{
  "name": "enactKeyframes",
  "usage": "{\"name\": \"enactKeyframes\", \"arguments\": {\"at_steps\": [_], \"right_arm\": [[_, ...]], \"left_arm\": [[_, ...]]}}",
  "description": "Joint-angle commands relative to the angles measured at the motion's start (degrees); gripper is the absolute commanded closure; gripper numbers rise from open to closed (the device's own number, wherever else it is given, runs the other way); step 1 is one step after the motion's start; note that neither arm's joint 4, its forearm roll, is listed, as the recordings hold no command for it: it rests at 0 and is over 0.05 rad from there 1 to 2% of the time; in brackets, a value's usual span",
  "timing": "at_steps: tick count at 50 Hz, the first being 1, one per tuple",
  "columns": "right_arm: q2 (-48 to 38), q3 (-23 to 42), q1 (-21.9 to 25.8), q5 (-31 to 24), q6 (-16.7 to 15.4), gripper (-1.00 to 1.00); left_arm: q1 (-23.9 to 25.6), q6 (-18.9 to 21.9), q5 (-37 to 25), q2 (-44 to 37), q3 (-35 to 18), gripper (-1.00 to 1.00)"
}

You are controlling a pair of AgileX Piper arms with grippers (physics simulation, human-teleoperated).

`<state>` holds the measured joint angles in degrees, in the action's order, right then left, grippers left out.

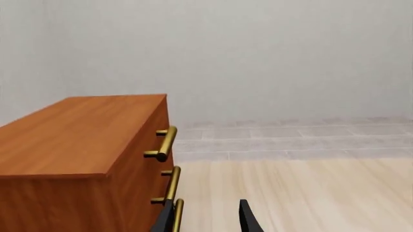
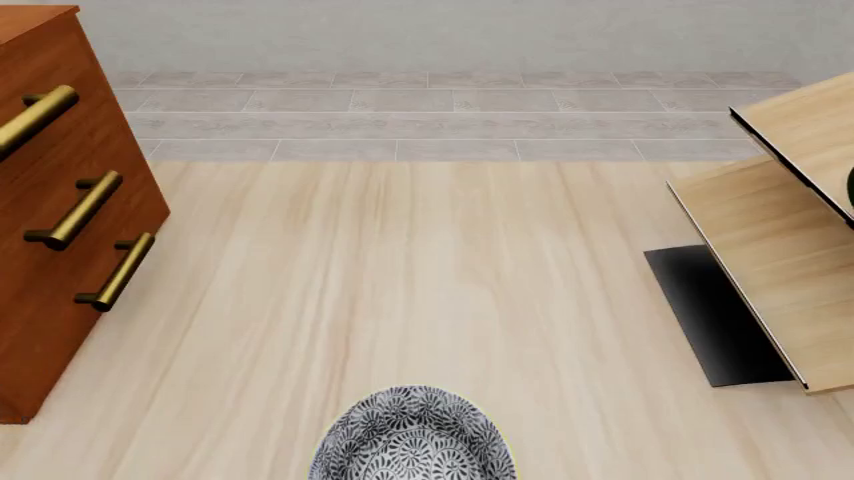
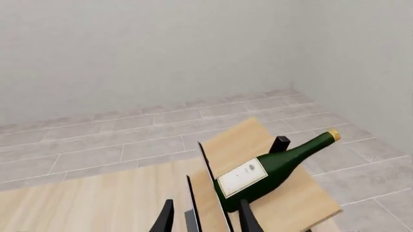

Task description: Put the wine bottle on the wine rack.

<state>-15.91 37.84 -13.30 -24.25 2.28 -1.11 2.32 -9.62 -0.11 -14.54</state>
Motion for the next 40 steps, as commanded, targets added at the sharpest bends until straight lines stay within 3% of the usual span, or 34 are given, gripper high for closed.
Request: {"name": "enactKeyframes", "arguments": {"at_steps": [1, 28, 40], "right_arm": [[5.1, -0.9, -0.5, -4.2, 0.5, -1.00], [11.3, 1.1, 0.9, -13.1, -2.1, -1.00], [11.9, 3.0, 6.8, -14.9, -4.2, -1.00]], "left_arm": [[0.1, -0.1, -1.8, 0.0, -2.6, -1.00], [0.0, 0.9, -3.2, 0.1, -4.2, -1.00], [-0.2, 0.0, -5.6, 0.0, -7.8, -1.00]]}}
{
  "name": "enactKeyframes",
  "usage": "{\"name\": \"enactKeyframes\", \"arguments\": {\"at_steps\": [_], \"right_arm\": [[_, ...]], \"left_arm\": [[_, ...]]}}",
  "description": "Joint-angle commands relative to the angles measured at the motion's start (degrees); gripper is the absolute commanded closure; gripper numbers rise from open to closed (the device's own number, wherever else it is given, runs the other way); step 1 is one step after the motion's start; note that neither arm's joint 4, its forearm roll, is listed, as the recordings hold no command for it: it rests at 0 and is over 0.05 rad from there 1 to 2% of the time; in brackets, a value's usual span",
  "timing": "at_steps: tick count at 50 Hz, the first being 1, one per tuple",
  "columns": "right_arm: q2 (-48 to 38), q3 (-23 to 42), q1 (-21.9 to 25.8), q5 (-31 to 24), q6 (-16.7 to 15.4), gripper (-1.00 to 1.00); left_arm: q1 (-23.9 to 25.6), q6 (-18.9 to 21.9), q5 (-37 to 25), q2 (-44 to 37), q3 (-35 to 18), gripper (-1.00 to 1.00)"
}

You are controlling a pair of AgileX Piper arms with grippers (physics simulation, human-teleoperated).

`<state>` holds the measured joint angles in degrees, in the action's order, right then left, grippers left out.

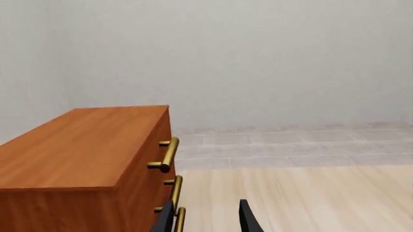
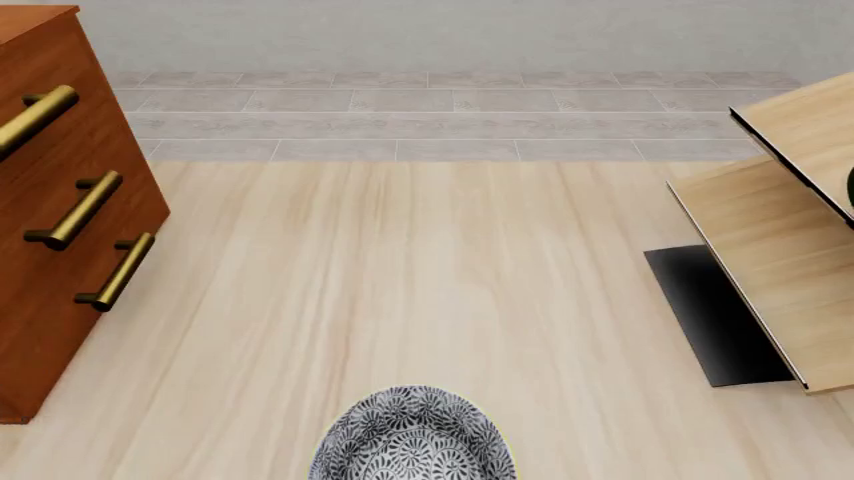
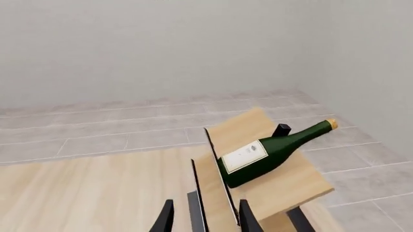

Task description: Put the wine bottle on the wine rack.

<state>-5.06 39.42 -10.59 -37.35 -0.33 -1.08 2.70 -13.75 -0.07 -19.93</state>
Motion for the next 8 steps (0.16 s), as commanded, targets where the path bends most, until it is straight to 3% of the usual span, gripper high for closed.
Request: {"name": "enactKeyframes", "arguments": {"at_steps": [1, 8], "right_arm": [[1.0, 1.4, 4.1, -1.8, -1.6, -1.00], [0.0, 2.8, 4.8, -2.2, -2.4, -1.00]], "left_arm": [[-0.3, -0.4, -1.4, 0.0, -2.4, -1.00], [-0.4, 0.0, -2.2, -0.1, -3.3, -1.00]]}}
